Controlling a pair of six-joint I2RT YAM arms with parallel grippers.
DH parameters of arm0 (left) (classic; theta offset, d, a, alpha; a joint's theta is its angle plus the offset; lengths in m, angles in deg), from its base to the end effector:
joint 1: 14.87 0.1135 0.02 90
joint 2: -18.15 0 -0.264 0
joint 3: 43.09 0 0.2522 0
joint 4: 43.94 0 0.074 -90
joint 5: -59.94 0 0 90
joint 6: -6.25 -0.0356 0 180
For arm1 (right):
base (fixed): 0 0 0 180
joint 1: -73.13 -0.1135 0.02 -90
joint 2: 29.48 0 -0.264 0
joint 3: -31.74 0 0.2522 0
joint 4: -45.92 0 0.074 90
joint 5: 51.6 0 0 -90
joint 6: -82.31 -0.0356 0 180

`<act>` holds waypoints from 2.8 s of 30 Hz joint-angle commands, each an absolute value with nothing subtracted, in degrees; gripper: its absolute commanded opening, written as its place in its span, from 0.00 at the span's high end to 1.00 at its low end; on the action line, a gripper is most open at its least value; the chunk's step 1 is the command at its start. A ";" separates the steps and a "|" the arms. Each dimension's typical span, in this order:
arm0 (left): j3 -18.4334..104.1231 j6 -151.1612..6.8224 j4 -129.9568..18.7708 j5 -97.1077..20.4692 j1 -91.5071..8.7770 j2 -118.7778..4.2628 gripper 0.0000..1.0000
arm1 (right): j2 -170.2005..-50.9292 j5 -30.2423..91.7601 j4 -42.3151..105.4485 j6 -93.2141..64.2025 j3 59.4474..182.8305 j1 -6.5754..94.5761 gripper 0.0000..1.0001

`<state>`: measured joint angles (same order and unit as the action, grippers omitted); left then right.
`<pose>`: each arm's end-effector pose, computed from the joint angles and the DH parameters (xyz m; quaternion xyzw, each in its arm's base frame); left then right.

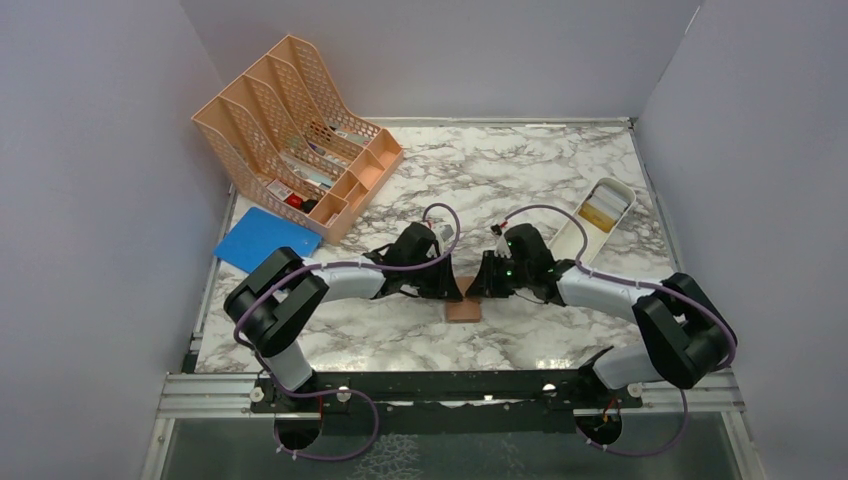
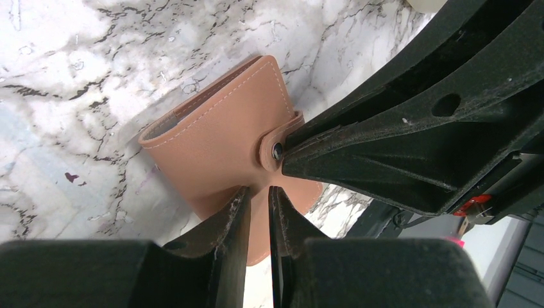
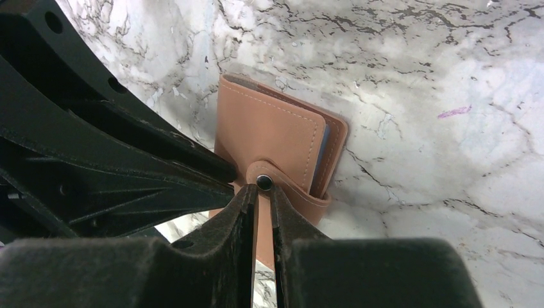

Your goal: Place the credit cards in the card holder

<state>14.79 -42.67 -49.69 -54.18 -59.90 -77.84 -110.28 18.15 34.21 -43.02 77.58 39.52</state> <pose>0.2178 -0.2386 0.1466 0.1128 0.8964 -0.4021 0.1488 0.2082 0.1532 0.1515 -0.0512 0.9158 0.3404 0.2072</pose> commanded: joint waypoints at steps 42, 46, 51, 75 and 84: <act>12.70 -37.96 -48.10 -51.37 -56.27 -74.22 0.85 | -117.42 32.08 9.22 -36.36 92.91 31.79 0.87; 12.68 -39.29 -50.04 -48.71 -56.26 -74.63 0.85 | -114.73 31.67 9.56 -37.40 92.82 31.73 0.87; 13.94 -40.14 -50.69 -48.63 -56.26 -75.47 0.85 | -111.22 34.77 8.48 -38.39 93.19 31.73 0.86; 15.59 -39.68 -49.52 -52.37 -57.22 -77.68 0.85 | -109.35 33.94 15.91 -42.14 87.33 31.73 0.84; 15.41 -38.60 -49.62 -52.62 -58.19 -76.13 0.85 | -106.83 37.84 16.97 -42.70 86.65 31.73 0.83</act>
